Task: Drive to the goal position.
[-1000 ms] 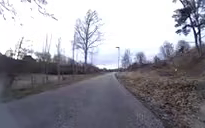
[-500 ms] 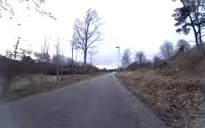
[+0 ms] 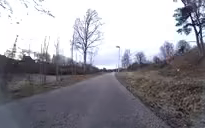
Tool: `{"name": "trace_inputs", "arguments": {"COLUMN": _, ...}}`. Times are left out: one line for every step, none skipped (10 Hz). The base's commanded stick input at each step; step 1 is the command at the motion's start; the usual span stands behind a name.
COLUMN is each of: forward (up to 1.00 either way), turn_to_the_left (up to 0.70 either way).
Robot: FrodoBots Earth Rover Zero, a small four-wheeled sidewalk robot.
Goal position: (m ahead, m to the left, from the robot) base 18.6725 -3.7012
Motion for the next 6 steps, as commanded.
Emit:
{"name": "trace_inputs", "arguments": {"forward": 0.5, "turn_to_the_left": 0.0}}
{"name": "trace_inputs", "arguments": {"forward": 0.5, "turn_to_the_left": 0.0}}
{"name": "trace_inputs", "arguments": {"forward": 0.5, "turn_to_the_left": 0.0}}
{"name": "trace_inputs", "arguments": {"forward": 0.5, "turn_to_the_left": 0.0}}
{"name": "trace_inputs", "arguments": {"forward": 0.5, "turn_to_the_left": 0.0}}
{"name": "trace_inputs", "arguments": {"forward": 0.5, "turn_to_the_left": 0.0}}
